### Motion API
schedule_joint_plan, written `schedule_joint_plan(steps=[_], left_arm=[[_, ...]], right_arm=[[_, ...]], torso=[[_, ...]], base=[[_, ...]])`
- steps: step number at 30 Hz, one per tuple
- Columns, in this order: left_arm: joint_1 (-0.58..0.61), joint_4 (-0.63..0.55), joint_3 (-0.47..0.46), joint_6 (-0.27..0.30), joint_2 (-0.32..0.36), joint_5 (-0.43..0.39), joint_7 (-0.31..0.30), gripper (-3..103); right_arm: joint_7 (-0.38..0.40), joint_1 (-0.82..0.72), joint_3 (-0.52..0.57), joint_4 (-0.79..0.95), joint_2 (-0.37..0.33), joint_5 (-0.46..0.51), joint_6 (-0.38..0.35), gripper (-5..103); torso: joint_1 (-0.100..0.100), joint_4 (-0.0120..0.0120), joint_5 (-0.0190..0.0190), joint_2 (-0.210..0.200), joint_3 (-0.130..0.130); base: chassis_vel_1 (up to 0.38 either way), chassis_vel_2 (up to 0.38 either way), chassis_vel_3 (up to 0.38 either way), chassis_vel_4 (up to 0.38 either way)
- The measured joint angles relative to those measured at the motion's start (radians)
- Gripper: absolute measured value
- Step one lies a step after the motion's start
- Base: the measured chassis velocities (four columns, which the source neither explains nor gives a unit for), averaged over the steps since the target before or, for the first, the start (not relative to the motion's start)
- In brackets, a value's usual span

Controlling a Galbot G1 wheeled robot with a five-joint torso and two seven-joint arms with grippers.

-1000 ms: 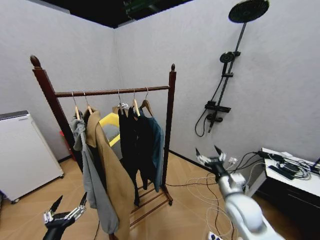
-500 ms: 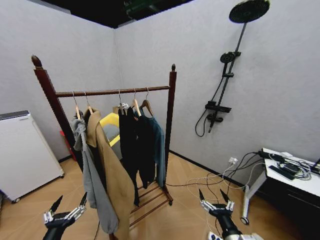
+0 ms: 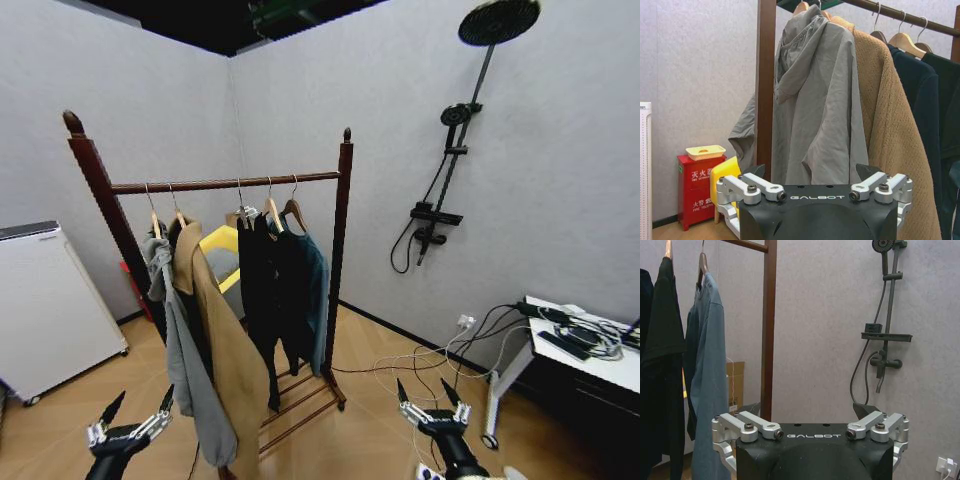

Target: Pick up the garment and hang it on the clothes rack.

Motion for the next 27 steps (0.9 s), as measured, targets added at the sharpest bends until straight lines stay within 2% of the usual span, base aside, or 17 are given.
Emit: schedule_joint_plan(steps=[13,27], left_arm=[[0.0,0.0,0.0,0.0,0.0,0.0,0.0,100],[0.0,0.0,0.0,0.0,0.0,0.0,0.0,100]], right_arm=[[0.0,0.004,-0.001,-0.004,-0.001,0.001,-0.002,100],[-0.001,0.006,-0.001,-0.005,-0.001,0.002,-0.003,100]], torso=[[0.0,0.0,0.0,0.0,0.0],[0.0,0.0,0.0,0.0,0.0]], base=[[-0.007,-0.007,-0.009,-0.007],[-0.085,-0.082,-0.081,-0.091]])
